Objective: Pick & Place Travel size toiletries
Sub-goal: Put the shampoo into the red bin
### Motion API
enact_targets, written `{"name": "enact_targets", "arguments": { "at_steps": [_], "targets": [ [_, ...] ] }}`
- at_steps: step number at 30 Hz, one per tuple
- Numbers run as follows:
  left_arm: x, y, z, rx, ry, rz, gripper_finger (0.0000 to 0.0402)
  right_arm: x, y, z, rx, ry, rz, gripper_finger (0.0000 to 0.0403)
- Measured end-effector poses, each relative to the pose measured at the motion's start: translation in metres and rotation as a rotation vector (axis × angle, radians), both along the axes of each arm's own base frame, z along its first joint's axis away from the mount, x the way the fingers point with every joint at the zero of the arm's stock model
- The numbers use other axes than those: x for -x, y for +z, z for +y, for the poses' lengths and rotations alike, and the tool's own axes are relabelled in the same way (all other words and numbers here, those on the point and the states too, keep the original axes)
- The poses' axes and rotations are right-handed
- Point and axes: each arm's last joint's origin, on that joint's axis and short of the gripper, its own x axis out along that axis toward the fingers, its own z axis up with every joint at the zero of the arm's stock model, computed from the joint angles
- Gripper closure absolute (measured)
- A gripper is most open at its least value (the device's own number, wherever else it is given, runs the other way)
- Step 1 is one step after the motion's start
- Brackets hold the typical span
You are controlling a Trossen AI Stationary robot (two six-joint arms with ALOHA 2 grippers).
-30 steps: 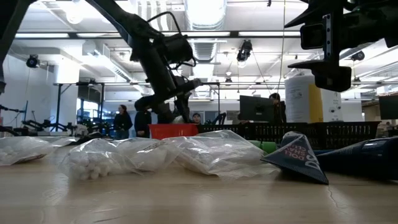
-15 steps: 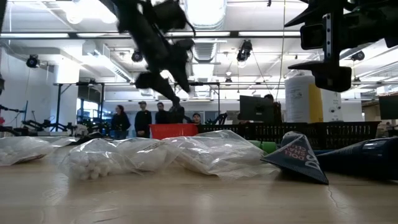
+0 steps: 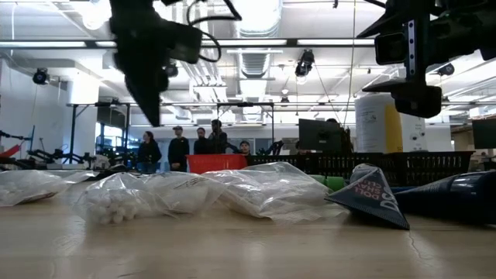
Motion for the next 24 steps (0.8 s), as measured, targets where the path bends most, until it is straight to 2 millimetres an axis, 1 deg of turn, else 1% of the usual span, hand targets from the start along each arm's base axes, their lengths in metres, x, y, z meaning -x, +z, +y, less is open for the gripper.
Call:
{"name": "enact_targets", "arguments": {
  "at_steps": [5, 8, 11, 12, 14, 16, 19, 21, 24],
  "targets": [
    [0.005, -0.006, -0.024, -0.019, -0.098, -0.011, 0.0164, 0.000, -0.001, 0.000, -0.016, 0.008, 0.014, 0.0094],
    [-0.005, -0.005, -0.029, -0.051, -0.180, -0.138, 0.0163, 0.000, -0.001, 0.001, -0.017, 0.010, 0.015, 0.0093],
    [-0.022, -0.003, -0.024, -0.113, -0.282, -0.309, 0.0163, 0.000, -0.001, 0.000, -0.021, 0.009, 0.017, 0.0085],
    [-0.026, -0.004, -0.020, -0.142, -0.320, -0.341, 0.0163, 0.000, -0.001, 0.000, -0.021, 0.008, 0.017, 0.0081],
    [-0.034, -0.011, -0.011, -0.179, -0.354, -0.343, 0.0163, 0.000, -0.001, 0.000, -0.029, 0.006, 0.018, 0.0074],
    [-0.042, -0.019, 0.000, -0.171, -0.331, -0.333, 0.0163, 0.001, -0.001, 0.001, -0.037, 0.004, 0.020, 0.0065],
    [-0.054, -0.021, 0.012, -0.149, -0.313, -0.364, 0.0163, 0.001, -0.002, 0.000, -0.040, 0.002, 0.024, 0.0054],
    [-0.063, -0.021, 0.014, -0.154, -0.355, -0.402, 0.0163, 0.001, -0.002, 0.001, -0.044, 0.002, 0.025, 0.0048],
    [-0.075, -0.028, 0.012, -0.178, -0.449, -0.420, 0.0163, 0.001, -0.002, 0.002, -0.044, 0.011, 0.025, 0.0043]
  ]
}}
